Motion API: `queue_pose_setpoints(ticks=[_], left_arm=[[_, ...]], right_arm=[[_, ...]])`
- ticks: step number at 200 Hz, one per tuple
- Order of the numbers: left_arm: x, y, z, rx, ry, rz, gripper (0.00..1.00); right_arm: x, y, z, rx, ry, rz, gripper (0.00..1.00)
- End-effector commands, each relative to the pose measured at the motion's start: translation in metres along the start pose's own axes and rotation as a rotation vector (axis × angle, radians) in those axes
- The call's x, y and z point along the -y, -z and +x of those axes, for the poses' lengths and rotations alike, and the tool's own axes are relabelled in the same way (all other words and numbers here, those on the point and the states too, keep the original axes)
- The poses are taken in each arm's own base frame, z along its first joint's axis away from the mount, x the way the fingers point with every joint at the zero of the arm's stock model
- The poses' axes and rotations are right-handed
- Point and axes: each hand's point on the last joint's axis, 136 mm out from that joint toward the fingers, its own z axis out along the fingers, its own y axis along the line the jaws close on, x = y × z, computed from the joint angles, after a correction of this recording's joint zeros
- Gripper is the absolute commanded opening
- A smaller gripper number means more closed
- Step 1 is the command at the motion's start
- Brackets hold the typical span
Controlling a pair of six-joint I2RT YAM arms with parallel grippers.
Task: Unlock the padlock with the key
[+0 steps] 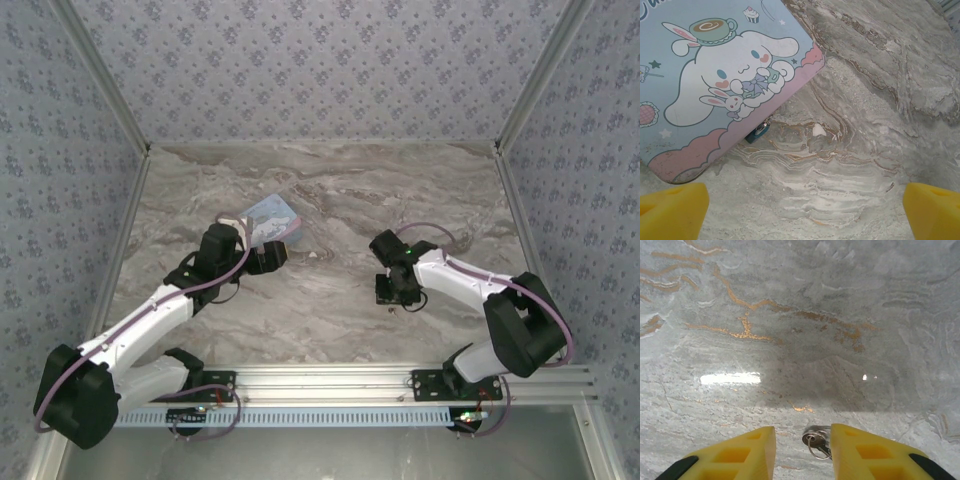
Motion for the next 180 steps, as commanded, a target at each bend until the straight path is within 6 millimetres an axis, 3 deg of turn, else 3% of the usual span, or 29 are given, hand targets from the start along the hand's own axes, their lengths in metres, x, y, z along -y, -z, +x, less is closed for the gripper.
queue_pose_setpoints(ticks=[1, 74, 180], left_arm=[[0.008, 0.003, -0.012, 0.023, -0.015, 0.008, 0.99], [0.008, 0.002, -0.012, 0.019, -0.015, 0.006, 0.99], [0.008, 0.002, -0.012, 0.016, -0.022, -0.001, 1.0]], right_arm=[[0.004, -0.003, 0.014, -0.041, -0.043, 0.002, 0.37], [0.009, -0.01, 0.022, -0.058, -0.079, 0.012, 0.42], [0.001, -0.017, 0.019, -0.067, -0.083, -0.008, 0.15]])
